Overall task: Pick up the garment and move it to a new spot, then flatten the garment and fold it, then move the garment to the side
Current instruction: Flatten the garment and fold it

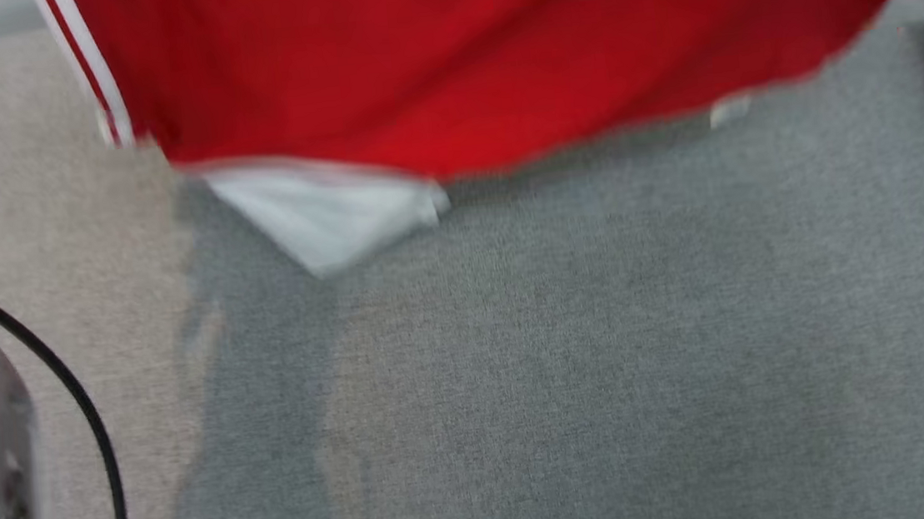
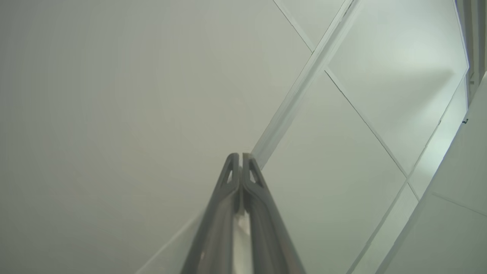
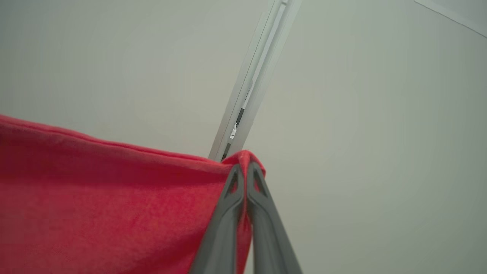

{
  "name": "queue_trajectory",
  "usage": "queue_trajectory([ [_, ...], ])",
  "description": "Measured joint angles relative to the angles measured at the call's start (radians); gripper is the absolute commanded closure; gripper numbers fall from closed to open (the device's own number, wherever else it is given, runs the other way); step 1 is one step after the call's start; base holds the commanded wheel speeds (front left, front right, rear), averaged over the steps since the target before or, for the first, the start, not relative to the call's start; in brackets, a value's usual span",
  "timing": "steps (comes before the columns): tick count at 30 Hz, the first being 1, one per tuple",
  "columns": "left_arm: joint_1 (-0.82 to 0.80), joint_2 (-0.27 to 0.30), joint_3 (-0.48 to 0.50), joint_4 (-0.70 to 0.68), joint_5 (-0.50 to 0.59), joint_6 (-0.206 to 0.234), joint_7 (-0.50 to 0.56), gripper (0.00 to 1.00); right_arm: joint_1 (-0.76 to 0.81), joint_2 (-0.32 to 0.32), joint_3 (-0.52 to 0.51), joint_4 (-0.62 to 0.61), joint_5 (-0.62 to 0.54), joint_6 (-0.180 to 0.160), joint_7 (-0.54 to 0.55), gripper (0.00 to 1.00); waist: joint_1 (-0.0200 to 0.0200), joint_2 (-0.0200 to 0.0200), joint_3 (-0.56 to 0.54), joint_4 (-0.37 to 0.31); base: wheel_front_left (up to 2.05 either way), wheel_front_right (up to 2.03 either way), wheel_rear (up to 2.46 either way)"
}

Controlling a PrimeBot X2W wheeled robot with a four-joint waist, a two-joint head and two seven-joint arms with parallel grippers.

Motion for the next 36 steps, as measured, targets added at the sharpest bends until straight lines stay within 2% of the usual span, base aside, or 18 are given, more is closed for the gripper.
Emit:
queue_trajectory([
  [3,-0.168,0.012,-0.013,0.109,0.052,-0.042,-0.067,1.0,-0.155,0.036,0.008,0.108,-0.019,0.0,-0.075,1.0,0.0,0.0,0.075,-0.005,0.0,0.0,0.0],
  [6,-0.301,-0.008,0.003,0.198,0.067,-0.074,-0.169,1.0,-0.28,0.072,-0.006,0.206,-0.08,0.0,-0.194,1.0,0.0,0.0,0.143,-0.011,0.0,0.0,0.0],
  [9,-0.406,-0.035,0.017,0.266,0.064,-0.122,-0.253,1.0,-0.369,0.118,-0.062,0.307,-0.135,0.0,-0.286,1.0,0.0,0.0,0.199,-0.014,0.0,0.0,0.0],
  [12,-0.463,-0.053,0.019,0.333,0.063,-0.165,-0.313,1.0,-0.407,0.161,-0.135,0.405,-0.151,0.0,-0.317,1.0,0.0,0.0,0.247,-0.012,0.0,0.0,0.0],
  [14,-0.465,-0.064,0.013,0.385,0.063,-0.189,-0.334,1.0,-0.407,0.204,-0.188,0.472,-0.109,0.0,-0.325,1.0,0.0,0.0,0.273,-0.008,0.0,0.0,0.0],
  [16,-0.454,-0.07,-0.003,0.43,0.064,-0.221,-0.343,1.0,-0.399,0.229,-0.19,0.519,-0.097,0.0,-0.332,1.0,0.0,0.0,0.294,-0.002,0.0,0.0,0.0],
  [20,-0.401,-0.075,-0.039,0.507,0.078,-0.277,-0.368,1.0,-0.336,0.254,-0.208,0.616,-0.033,0.0,-0.337,1.0,0.0,0.0,0.326,0.019,0.0,0.0,0.0],
  [22,-0.366,-0.079,-0.063,0.549,0.089,-0.3,-0.369,1.0,-0.287,0.259,-0.181,0.658,-0.038,0.0,-0.337,1.0,0.0,0.0,0.338,0.031,0.0,0.0,0.0],
  [28,-0.25,-0.082,-0.119,0.651,0.109,-0.341,-0.398,1.0,-0.169,0.27,-0.156,0.639,-0.01,0.0,-0.338,1.0,0.0,0.0,0.338,0.06,0.0,0.0,0.0],
  [36,-0.09,-0.058,-0.203,0.712,0.127,-0.356,-0.413,1.0,0.017,0.236,-0.103,0.592,0.059,0.0,-0.34,1.0,0.0,0.0,0.262,0.074,0.0,0.0,0.0],
])
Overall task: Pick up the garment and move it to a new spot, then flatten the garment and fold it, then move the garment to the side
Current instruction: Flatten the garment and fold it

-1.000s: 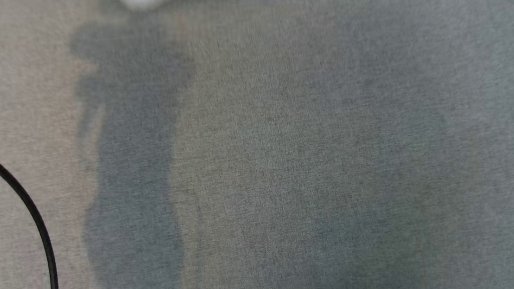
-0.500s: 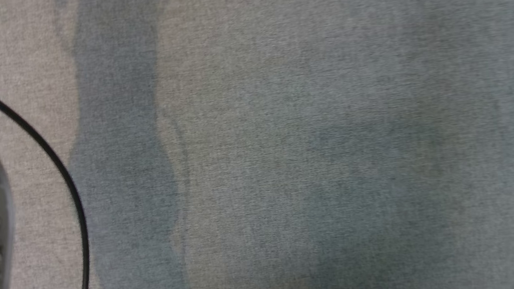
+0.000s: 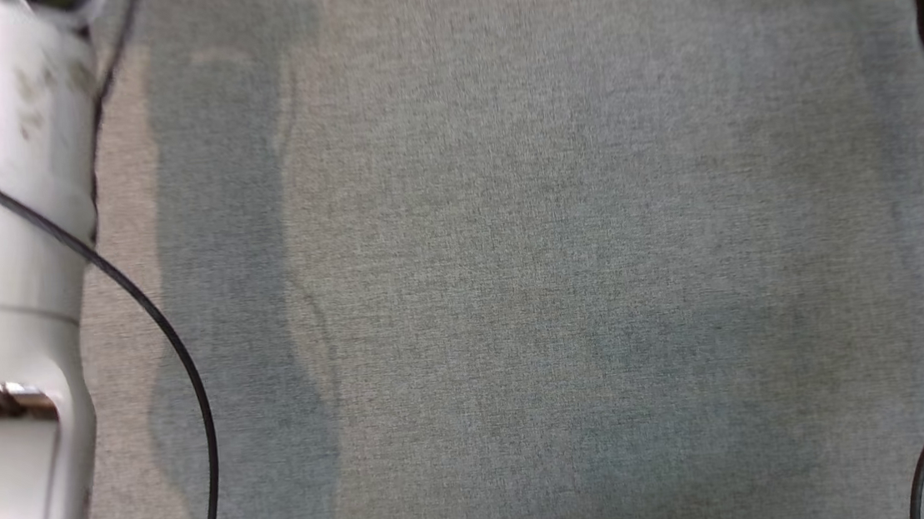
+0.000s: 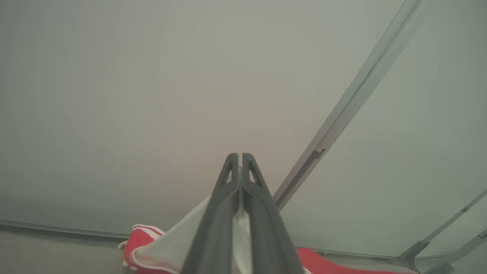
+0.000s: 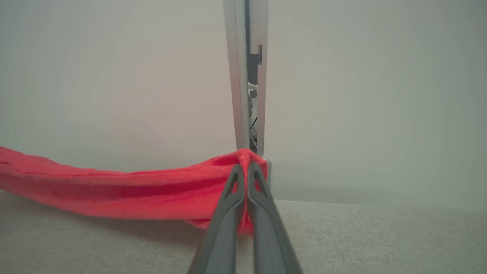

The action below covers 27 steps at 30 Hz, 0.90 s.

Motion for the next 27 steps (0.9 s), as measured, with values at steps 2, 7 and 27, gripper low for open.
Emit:
queue_trajectory([
  [2,0.048,0.011,-0.04,-0.004,0.01,0.0,0.002,1.0,0.052,-0.009,0.027,-0.006,0.007,0.0,-0.001,1.0,0.0,0.0,-0.025,0.002,0.0,0.0,0.0],
  [7,0.179,0.065,-0.155,-0.008,0.057,-0.002,0.016,1.0,0.161,-0.021,0.099,0.015,0.041,0.0,-0.001,1.0,0.0,0.0,-0.094,0.006,0.0,0.0,0.0],
  [27,0.546,0.279,-0.611,-0.222,0.042,-0.002,0.232,1.0,0.303,-0.038,0.386,0.191,0.119,0.0,0.017,1.0,0.0,0.0,-0.294,0.024,0.0,0.0,0.0],
])
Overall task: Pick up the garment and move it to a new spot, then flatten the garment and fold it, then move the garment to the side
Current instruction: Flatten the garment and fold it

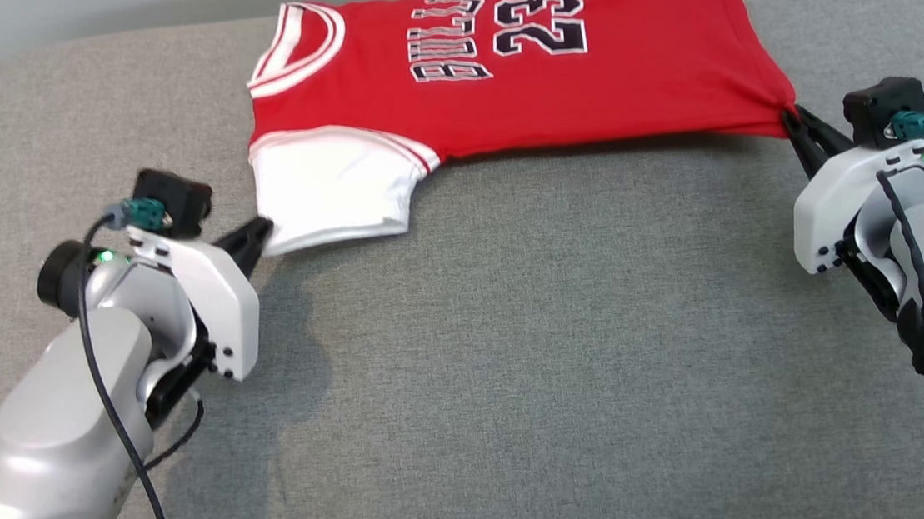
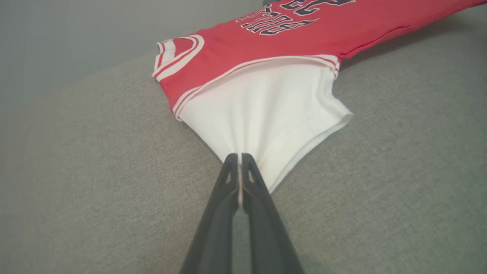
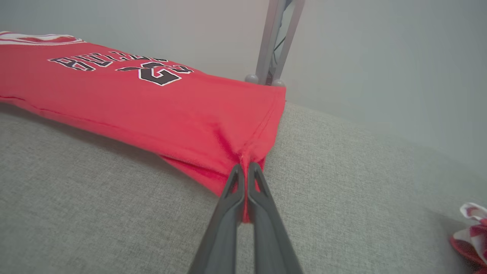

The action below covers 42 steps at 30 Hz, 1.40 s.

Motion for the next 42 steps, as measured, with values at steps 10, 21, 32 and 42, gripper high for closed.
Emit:
queue_trajectory([
  [10,0.08,0.124,-0.174,-0.176,-0.084,0.0,0.095,1.0,0.06,-0.06,0.128,-0.021,0.11,0.0,0.067,1.0,0.0,0.0,-0.07,-0.005,0.0,0.0,0.0],
  [21,0.117,0.218,-0.27,-0.335,-0.179,0.0,0.165,1.0,0.135,-0.154,0.285,-0.159,0.285,0.0,0.205,1.0,0.0,0.0,-0.123,-0.024,0.0,0.0,0.0],
  [32,0.187,0.327,-0.335,-0.497,-0.277,0.0,0.255,1.0,0.236,-0.3,0.441,-0.382,0.565,0.0,0.407,1.0,0.0,0.0,-0.2,-0.05,0.0,0.0,0.0],
  [42,0.286,0.403,-0.357,-0.63,-0.367,0.0,0.335,1.0,0.301,-0.437,0.545,-0.538,0.741,0.0,0.592,1.0,0.0,0.0,-0.277,-0.068,0.0,0.0,0.0],
])
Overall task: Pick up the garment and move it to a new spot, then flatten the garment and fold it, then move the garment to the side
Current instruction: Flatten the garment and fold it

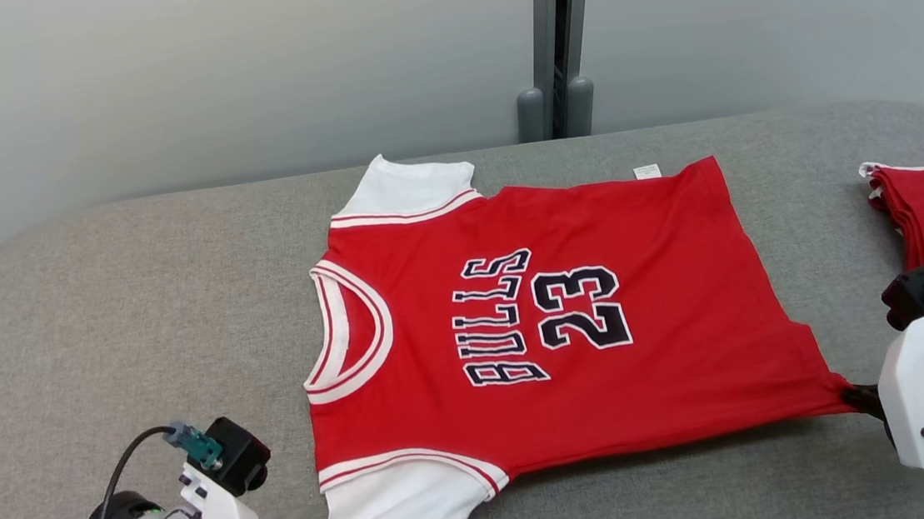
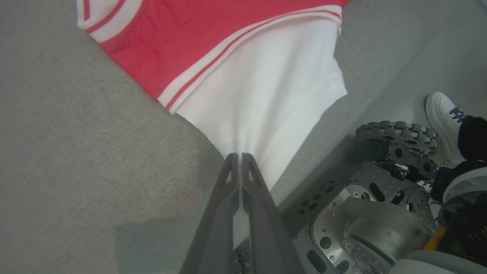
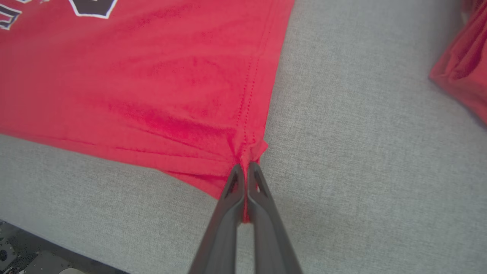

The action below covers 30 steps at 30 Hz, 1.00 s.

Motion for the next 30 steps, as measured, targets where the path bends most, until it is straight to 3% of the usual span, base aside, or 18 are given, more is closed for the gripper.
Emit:
queue_trajectory([
  [15,0.092,0.082,-0.011,-0.222,-0.083,0.025,0.109,1.0,0.048,-0.081,0.01,-0.101,0.155,0.0,0.172,1.0,0.0,0.0,-0.031,-0.002,0.0,0.0,0.0],
  [24,0.069,0.07,0.081,-0.249,-0.15,0.078,0.045,1.0,0.016,-0.082,-0.027,-0.125,0.141,0.0,0.157,1.0,0.0,0.0001,0.02,-0.005,0.0,0.0,0.0],
  [30,0.007,0.046,0.151,-0.219,-0.19,0.078,0.013,1.0,-0.049,-0.061,-0.071,-0.117,0.133,0.0,0.138,1.0,0.0,0.0001,0.085,-0.004,0.0,0.0,0.0],
])
